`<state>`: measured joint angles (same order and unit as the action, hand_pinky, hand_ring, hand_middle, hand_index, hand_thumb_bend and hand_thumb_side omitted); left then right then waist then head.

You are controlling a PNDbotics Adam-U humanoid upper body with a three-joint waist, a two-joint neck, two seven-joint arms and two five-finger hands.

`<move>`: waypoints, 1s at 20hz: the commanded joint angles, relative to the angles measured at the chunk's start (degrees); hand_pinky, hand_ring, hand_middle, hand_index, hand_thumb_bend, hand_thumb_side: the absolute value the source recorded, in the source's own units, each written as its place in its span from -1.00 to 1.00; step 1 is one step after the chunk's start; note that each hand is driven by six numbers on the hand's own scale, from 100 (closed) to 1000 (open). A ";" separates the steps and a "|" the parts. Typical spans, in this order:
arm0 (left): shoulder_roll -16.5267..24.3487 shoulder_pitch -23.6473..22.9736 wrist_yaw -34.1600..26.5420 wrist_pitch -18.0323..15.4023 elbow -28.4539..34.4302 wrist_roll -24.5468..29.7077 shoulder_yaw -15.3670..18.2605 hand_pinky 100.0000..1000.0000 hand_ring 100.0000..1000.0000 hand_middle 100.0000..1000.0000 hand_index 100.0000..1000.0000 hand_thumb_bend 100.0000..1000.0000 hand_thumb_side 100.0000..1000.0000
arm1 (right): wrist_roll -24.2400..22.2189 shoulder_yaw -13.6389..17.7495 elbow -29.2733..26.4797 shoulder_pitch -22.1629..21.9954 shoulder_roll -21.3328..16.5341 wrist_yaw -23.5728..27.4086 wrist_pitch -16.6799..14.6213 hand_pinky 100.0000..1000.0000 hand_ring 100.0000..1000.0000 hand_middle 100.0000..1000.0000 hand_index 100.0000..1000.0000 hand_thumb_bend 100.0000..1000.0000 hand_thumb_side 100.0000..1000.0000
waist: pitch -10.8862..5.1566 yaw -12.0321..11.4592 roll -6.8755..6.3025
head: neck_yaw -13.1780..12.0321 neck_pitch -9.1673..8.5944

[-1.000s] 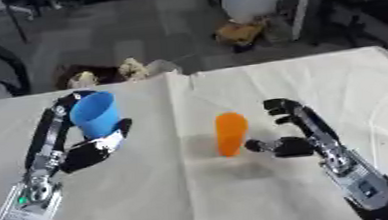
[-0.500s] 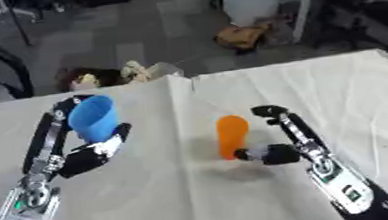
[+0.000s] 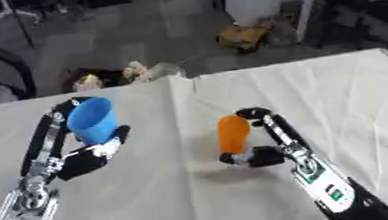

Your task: Pour the contents of one cup into another cup.

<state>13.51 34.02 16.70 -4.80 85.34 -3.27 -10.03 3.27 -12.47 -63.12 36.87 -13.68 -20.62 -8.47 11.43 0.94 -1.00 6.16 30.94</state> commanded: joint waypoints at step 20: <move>-0.31 0.81 -0.79 0.21 0.66 -0.03 0.02 -0.57 -0.60 -0.72 0.34 -0.71 -1.00 | 6.30 0.21 2.03 2.36 1.24 -1.29 0.19 0.55 0.32 -0.33 -0.13 -0.26 -0.92 | -0.73 -0.65 -0.08 | 1.12 -1.48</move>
<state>12.78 34.03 16.23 -4.62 85.31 -3.21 -10.33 8.86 -12.72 -59.75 38.17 -11.85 -22.08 -8.40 11.59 0.29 -1.18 7.17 30.08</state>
